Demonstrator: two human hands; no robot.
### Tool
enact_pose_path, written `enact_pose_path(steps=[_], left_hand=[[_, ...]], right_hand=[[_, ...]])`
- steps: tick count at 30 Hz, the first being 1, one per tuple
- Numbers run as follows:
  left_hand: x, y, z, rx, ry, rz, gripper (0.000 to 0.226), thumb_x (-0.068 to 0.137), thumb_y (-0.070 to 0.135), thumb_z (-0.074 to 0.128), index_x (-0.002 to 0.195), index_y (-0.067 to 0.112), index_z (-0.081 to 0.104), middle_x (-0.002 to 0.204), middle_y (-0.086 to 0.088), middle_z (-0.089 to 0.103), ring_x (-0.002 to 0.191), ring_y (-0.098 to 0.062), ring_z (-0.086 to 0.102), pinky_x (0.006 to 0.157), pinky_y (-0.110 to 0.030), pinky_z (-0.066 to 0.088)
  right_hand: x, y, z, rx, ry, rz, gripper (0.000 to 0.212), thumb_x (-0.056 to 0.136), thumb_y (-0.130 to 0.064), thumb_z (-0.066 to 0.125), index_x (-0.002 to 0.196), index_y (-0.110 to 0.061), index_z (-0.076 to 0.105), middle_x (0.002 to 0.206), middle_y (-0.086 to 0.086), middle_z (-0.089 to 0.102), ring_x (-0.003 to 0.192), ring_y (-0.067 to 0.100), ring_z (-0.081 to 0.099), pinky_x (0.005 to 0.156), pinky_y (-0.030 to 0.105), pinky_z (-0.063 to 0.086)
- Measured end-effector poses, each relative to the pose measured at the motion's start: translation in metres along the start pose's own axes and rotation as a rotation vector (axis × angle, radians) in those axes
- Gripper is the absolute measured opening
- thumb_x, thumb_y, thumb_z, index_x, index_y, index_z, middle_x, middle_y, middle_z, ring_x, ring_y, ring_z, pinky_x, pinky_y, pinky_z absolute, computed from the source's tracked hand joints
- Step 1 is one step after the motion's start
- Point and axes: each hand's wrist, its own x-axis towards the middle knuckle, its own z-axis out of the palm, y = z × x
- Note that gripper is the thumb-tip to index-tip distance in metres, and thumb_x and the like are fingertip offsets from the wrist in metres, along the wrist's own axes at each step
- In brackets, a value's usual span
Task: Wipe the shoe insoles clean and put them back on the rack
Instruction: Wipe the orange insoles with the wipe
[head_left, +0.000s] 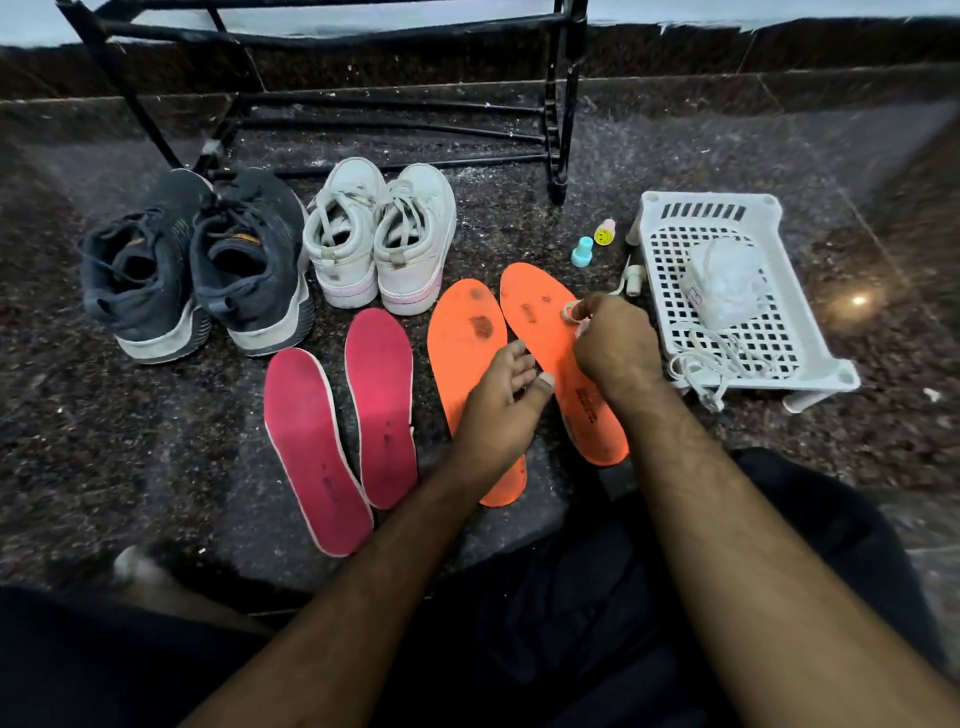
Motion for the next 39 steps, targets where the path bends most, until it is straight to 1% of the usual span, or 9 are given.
enact_pose_path(steps=[6, 9, 12, 17, 22, 25, 29, 36, 39], left_hand=[[0.0, 0.003, 0.007, -0.23, -0.052, -0.135, 0.037, 0.101, 0.014, 0.056, 0.132, 0.027, 0.041, 0.137, -0.001, 0.052, 0.121, -0.007, 0.052, 0.099, -0.017, 0.043], [0.002, 0.001, 0.005, -0.295, -0.056, -0.178, 0.056, 0.1, 0.022, 0.059, 0.149, 0.018, 0.033, 0.141, -0.001, 0.052, 0.129, -0.011, 0.051, 0.113, -0.033, 0.038], [0.004, -0.001, 0.003, -0.351, -0.025, -0.186, 0.065, 0.095, 0.031, 0.065, 0.15, 0.018, 0.034, 0.127, 0.003, 0.06, 0.124, -0.013, 0.056, 0.108, -0.04, 0.043], [0.007, 0.003, -0.007, -0.462, 0.062, -0.173, 0.05, 0.091, 0.031, 0.067, 0.136, 0.017, 0.05, 0.106, 0.004, 0.067, 0.089, -0.006, 0.065, 0.078, -0.028, 0.049], [0.008, 0.019, -0.011, -0.514, 0.04, -0.079, 0.05, 0.094, 0.015, 0.065, 0.14, 0.008, 0.046, 0.097, -0.001, 0.071, 0.086, -0.012, 0.069, 0.084, -0.04, 0.053], [-0.002, 0.034, -0.017, -0.621, 0.042, -0.054, 0.025, 0.102, 0.014, 0.053, 0.124, 0.005, 0.061, 0.096, -0.01, 0.075, 0.08, -0.02, 0.072, 0.075, -0.038, 0.06], [-0.011, 0.045, -0.033, -0.659, 0.14, -0.087, 0.034, 0.104, 0.026, 0.05, 0.125, 0.003, 0.061, 0.095, -0.013, 0.074, 0.076, -0.024, 0.072, 0.068, -0.037, 0.059], [-0.046, 0.067, -0.064, -0.725, 0.052, -0.238, 0.063, 0.097, 0.053, 0.053, 0.135, 0.003, 0.058, 0.135, -0.027, 0.057, 0.125, -0.047, 0.053, 0.111, -0.06, 0.037], [-0.048, 0.075, -0.083, -0.685, 0.038, -0.299, 0.056, 0.102, 0.052, 0.041, 0.126, 0.006, 0.064, 0.115, -0.019, 0.07, 0.098, -0.035, 0.069, 0.095, -0.05, 0.05]], right_hand=[[0.0, 0.001, 0.007, -0.035, -0.094, 0.075, 0.033, 0.093, -0.015, 0.053, 0.124, -0.01, 0.061, 0.124, 0.018, 0.064, 0.116, 0.034, 0.062, 0.094, 0.037, 0.05], [-0.002, 0.001, 0.004, 0.018, -0.127, 0.095, 0.034, 0.091, -0.015, 0.056, 0.124, -0.014, 0.063, 0.125, 0.014, 0.064, 0.118, 0.031, 0.06, 0.096, 0.034, 0.048], [-0.005, 0.003, -0.001, 0.108, -0.135, 0.088, 0.029, 0.086, -0.008, 0.056, 0.109, -0.021, 0.068, 0.115, 0.007, 0.068, 0.112, 0.026, 0.062, 0.095, 0.031, 0.049], [-0.016, 0.006, -0.012, 0.41, -0.298, 0.117, 0.025, 0.079, -0.001, 0.061, 0.092, -0.022, 0.067, 0.085, 0.006, 0.069, 0.076, 0.021, 0.064, 0.076, 0.034, 0.055], [-0.038, -0.001, -0.031, 0.755, -0.34, 0.14, 0.027, 0.086, 0.002, 0.056, 0.099, -0.019, 0.069, 0.077, 0.007, 0.066, 0.055, 0.013, 0.057, 0.044, 0.016, 0.041], [-0.055, -0.011, -0.039, 0.877, -0.407, 0.056, 0.029, 0.088, 0.003, 0.057, 0.105, -0.016, 0.068, 0.082, 0.011, 0.065, 0.061, 0.015, 0.056, 0.047, 0.018, 0.042], [-0.079, -0.026, -0.043, 0.966, -0.506, -0.061, 0.029, 0.091, 0.004, 0.058, 0.114, -0.01, 0.066, 0.081, 0.008, 0.059, 0.064, 0.012, 0.055, 0.052, 0.019, 0.045], [-0.098, -0.044, -0.041, 0.946, -0.601, -0.216, 0.03, 0.089, -0.002, 0.062, 0.109, -0.022, 0.072, 0.086, 0.011, 0.056, 0.077, 0.021, 0.055, 0.073, 0.032, 0.046], [-0.101, -0.051, -0.042, 0.954, -0.641, -0.264, 0.028, 0.089, -0.008, 0.067, 0.11, -0.026, 0.073, 0.092, 0.012, 0.057, 0.084, 0.022, 0.056, 0.082, 0.036, 0.046]])
